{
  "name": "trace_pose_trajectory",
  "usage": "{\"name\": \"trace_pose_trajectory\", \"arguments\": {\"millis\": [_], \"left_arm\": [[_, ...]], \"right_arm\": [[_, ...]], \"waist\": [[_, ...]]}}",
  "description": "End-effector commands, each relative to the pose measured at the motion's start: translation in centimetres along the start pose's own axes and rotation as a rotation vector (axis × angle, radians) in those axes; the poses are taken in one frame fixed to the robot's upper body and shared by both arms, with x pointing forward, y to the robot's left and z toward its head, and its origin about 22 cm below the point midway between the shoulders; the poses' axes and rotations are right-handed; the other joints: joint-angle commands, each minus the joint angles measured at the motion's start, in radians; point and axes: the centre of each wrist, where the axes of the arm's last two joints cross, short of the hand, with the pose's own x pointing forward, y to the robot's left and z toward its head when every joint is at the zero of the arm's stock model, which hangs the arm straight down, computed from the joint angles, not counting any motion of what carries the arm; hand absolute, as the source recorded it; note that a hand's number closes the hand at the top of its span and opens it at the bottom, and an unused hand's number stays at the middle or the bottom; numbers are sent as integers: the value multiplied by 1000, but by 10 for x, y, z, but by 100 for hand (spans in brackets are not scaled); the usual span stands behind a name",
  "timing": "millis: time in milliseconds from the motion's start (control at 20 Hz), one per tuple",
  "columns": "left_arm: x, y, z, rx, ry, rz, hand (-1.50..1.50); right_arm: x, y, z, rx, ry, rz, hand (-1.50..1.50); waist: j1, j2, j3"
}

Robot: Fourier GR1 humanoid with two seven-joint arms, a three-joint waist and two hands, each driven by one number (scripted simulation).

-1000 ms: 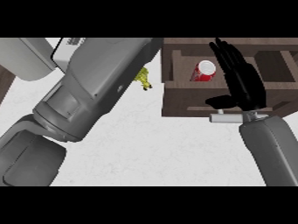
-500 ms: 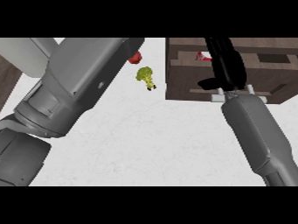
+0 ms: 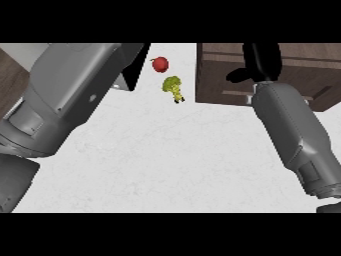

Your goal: Pick up the can, place it into the drawer and close the drawer

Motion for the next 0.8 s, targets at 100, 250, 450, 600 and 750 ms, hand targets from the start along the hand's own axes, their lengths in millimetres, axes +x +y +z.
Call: {"name": "trace_pose_trajectory", "arguments": {"millis": [100,250,450,600,750], "left_arm": [[1,25,-1,-4,-1,-3,-150],[-7,20,6,-19,22,6,-150],[-6,34,7,-14,17,0,-150],[5,41,8,-31,0,-4,-150],[-11,62,10,-21,12,10,-150]], "right_arm": [[7,-24,-40,-32,-13,16,-150],[20,-18,-41,-57,10,25,-150],[13,-19,-42,-68,15,-22,-150],[38,-31,-59,-76,5,-89,-150],[30,-25,-52,-85,-8,-178,-150]], "waist": [[8,6,1],[29,5,1],[32,6,2],[40,4,2],[37,3,2]]}}
